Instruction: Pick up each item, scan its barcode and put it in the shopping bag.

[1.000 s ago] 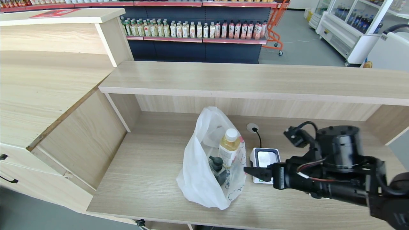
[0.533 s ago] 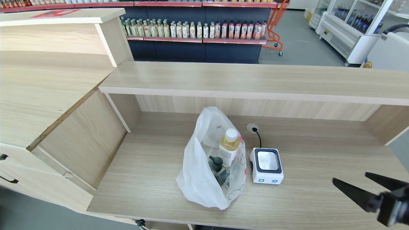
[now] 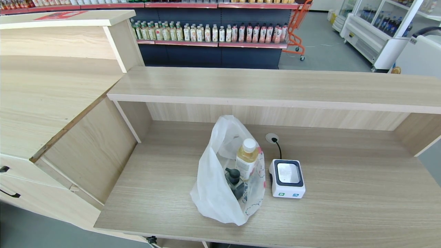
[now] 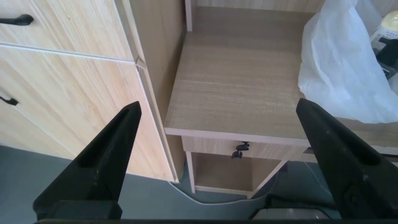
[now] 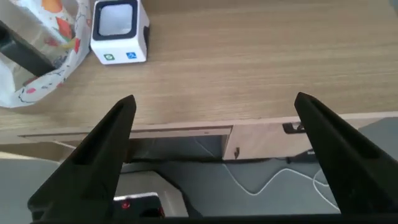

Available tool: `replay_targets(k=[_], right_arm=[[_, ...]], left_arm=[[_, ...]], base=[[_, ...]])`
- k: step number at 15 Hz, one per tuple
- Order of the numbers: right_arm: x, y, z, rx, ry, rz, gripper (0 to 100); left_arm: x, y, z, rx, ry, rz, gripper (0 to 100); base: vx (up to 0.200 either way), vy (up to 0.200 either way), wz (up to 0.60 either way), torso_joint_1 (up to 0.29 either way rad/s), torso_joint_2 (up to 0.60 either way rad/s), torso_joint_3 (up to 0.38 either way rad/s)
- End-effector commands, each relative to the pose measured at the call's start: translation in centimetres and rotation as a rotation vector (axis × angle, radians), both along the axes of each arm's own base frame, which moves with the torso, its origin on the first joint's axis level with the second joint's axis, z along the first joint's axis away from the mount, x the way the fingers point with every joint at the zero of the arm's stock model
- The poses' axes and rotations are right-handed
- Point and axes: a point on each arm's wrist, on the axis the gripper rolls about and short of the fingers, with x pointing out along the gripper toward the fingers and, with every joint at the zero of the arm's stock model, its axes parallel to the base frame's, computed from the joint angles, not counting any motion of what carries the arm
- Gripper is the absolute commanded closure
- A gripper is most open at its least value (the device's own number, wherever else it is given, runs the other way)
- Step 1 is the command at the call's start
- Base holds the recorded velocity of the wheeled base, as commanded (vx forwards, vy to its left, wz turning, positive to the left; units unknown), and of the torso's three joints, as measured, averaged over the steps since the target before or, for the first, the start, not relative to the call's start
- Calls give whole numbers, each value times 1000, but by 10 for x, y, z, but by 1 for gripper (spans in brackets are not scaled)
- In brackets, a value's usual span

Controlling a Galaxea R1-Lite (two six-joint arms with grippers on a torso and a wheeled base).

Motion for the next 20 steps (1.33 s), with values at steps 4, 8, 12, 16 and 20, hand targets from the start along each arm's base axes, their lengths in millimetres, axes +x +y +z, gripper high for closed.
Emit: replay_targets(k=[4,8,12,16,20], right_arm=[[-10,1,-6,11,-123,-42,100],[-10,1,-6,18,-122,-42,100],[-10,1,-6,19,-123,-43,100],[-10,1,-6,18,-122,-42,100],[-10,1,-6,16,-122,-42,100]], left_arm=[[0,0,0,0,0,0,0],[0,0,0,0,0,2,0],[0,0,0,0,0,0,0],[0,0,0,2,0,0,0],[0,0,0,8,0,0,0]], base=[[0,0,0,0,0,0],[0,0,0,0,0,0],[0,0,0,0,0,0],[0,-50,0,1,1,1],[0,-200,0,6,0,1]])
